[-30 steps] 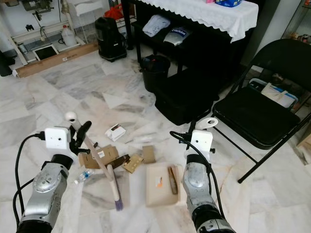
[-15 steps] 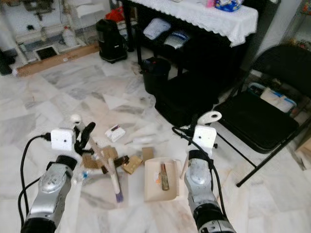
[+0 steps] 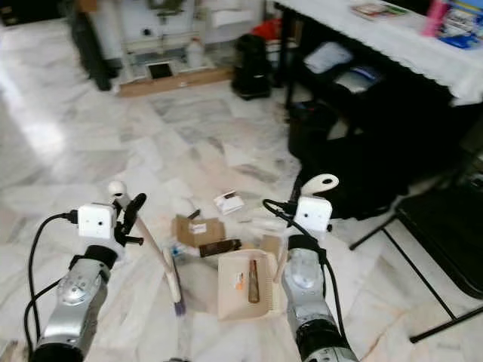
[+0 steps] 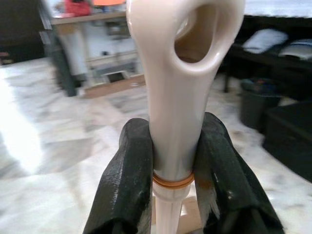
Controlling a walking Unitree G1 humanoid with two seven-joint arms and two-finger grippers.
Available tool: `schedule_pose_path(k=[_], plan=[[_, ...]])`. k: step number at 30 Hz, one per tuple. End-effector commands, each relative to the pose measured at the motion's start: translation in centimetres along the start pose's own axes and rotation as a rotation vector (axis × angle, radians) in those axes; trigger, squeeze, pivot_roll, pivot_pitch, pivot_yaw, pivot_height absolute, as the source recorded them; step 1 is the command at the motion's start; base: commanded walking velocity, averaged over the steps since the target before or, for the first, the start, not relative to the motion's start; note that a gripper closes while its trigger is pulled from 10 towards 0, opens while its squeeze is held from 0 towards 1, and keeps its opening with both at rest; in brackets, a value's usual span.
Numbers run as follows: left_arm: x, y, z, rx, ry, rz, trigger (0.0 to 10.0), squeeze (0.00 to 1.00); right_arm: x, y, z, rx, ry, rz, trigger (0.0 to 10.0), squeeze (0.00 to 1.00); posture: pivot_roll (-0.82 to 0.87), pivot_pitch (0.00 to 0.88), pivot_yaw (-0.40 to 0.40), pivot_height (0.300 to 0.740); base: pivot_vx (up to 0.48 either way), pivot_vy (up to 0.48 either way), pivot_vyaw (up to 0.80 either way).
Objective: Sweep floor
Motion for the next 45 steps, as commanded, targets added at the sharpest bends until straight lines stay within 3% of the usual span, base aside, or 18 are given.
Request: schedule_pose_path(k=[1,25,45], plan=[[1.6,-0.3,-0.3,0.008,-0.019,0.064,10.0,0.0,1.7,-0.6,-0.4,0.006,-0.028,0.064,10.0,0.0,0.15,0.0,0.01,0.74,0.0,0.0,0.79],[1.3,0.4,-2.0,0.039,-0.066,0.033,10.0,0.0,0.5,-0.4,0.5,-0.076,-0.143,-0.002,10.0,0.0,0.17,0.0,0.019,0.74,0.0,0.0,0.79],[1.1,0.7,-1.7,0.047,-0.039,0.015,10.0,0.0,-0.2,-0.4,1.7,-0.131,-0.216,-0.047,10.0,0.0,0.17,0.0,0.007,0.74,0.0,0.0,0.64]])
Point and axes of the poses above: a point about 5 cm out from each wrist's last joint towards the gripper, its own y axis pointing back from the gripper into the wrist, its own x axis along the axis of the wrist's last joint, z = x × y, the point moved 6 cm from there along -y, pointing out of the wrist towards the gripper, and after that the axes turned 15 degrees about -y, right-handed, at the moved point
